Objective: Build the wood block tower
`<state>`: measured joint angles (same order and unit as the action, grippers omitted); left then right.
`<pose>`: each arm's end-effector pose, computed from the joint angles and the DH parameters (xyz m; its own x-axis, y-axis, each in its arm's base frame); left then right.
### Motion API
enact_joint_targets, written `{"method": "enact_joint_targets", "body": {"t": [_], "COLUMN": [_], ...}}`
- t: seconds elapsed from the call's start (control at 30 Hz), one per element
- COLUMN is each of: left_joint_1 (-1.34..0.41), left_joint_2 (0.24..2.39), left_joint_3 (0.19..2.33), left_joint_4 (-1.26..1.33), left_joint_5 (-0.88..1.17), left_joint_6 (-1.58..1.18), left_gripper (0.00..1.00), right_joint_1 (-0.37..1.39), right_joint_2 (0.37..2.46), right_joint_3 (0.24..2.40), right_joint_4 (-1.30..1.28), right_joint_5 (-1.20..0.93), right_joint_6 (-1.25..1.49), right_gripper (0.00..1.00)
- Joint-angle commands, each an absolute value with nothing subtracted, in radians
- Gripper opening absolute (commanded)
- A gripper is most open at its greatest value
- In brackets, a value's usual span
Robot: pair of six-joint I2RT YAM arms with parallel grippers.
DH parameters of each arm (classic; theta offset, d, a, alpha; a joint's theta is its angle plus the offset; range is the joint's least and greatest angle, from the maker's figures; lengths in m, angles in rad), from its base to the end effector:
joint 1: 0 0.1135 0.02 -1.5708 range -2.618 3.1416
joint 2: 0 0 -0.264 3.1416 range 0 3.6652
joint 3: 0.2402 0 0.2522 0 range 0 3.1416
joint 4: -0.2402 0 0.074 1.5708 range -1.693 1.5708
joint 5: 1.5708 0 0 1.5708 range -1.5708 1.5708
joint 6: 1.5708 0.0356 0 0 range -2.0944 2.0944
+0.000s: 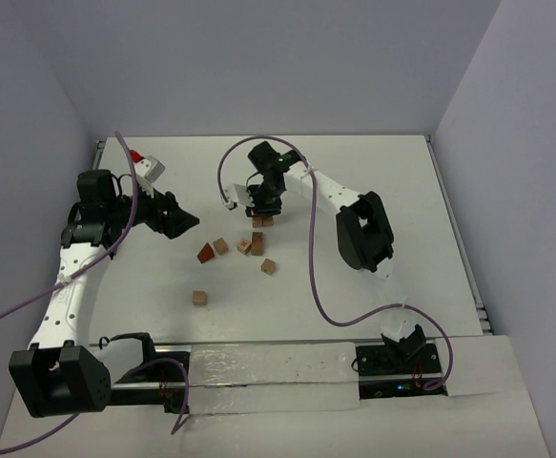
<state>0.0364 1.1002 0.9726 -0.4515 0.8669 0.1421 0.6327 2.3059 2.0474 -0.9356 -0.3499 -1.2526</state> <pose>0.2330 -0.0187 0.3240 -0.4544 0.0752 -0.8876 0.6853 0.6660 -0.2945 0.3869 0.2988 0.2048 0.3896 -0.8208 -0.4178 -0.9179 -0.3086 -0.2497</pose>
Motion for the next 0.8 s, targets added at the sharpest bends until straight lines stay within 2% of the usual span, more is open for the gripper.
{"method": "enact_joint_targets", "body": {"t": [0.0,0.77], "left_joint_1": [0.044,0.044], "left_joint_2": [1.11,1.121], "left_joint_3": [1.009,1.017], "left_joint_4": [-0.414,-0.405], "left_joint_5": [0.888,0.846], "left_joint_6": [0.143,0.138], "left_gripper": [0.99,0.99], "right_joint_1": [0.641,0.641], "right_joint_2": [2.321,2.349], "right_joint_3": [2.101,2.114], "right_joint_4": [-0.93,-0.913], "right_joint_5": [-0.347,-0.337], "right_joint_6": [-1.235,-1.183], "right_gripper": [0.13,0.19]}}
